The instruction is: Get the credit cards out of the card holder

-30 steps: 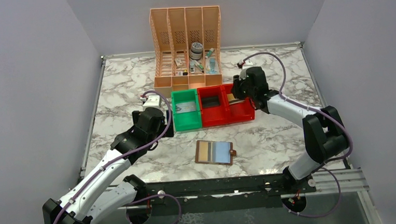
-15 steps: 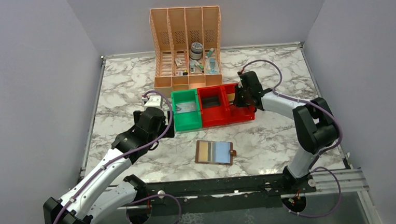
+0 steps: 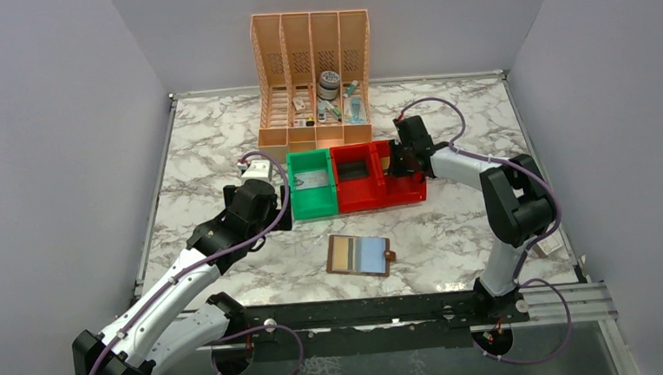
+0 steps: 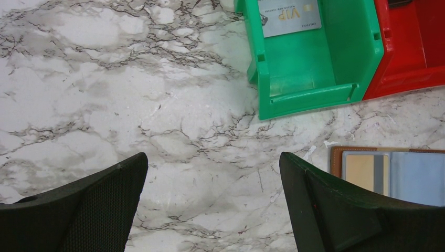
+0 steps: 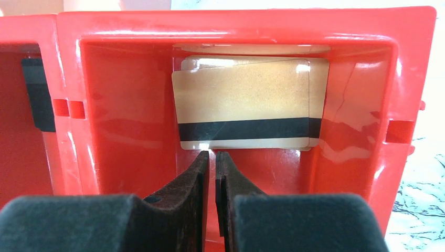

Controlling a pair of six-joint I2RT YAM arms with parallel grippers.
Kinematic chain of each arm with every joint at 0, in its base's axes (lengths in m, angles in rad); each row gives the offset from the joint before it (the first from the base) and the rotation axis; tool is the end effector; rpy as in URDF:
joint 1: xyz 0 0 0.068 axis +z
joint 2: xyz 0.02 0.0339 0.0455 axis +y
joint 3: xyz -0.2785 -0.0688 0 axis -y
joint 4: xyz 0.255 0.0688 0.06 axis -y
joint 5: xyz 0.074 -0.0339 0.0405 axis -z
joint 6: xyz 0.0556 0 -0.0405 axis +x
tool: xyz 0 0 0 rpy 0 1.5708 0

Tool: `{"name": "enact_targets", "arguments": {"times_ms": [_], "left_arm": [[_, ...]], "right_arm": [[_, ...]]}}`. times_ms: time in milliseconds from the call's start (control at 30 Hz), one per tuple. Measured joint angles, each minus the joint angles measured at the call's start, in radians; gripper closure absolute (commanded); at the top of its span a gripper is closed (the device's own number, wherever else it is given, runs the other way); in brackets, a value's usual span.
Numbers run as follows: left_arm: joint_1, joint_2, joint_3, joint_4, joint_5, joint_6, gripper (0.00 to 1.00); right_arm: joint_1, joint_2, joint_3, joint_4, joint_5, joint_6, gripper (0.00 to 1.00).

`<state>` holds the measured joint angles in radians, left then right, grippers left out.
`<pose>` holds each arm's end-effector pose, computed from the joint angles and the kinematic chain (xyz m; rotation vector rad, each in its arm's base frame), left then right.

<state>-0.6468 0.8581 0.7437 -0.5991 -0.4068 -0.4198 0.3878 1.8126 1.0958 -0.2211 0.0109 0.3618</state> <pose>0.1670 -0.0985 0.2729 0.0433 2.2179 -0.1208 0.3659 0.1488 0.1571 -0.0284 2.5332 0.2908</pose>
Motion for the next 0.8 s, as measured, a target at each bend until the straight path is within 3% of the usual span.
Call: {"name": "enact_targets", "arguments": {"times_ms": [800], "left_arm": [[0.0, 0.0, 0.0, 0.0, 0.0, 0.004, 0.01]], "right_arm": [[0.0, 0.035, 0.012, 0.001, 0.0, 0.001, 0.89]]}}
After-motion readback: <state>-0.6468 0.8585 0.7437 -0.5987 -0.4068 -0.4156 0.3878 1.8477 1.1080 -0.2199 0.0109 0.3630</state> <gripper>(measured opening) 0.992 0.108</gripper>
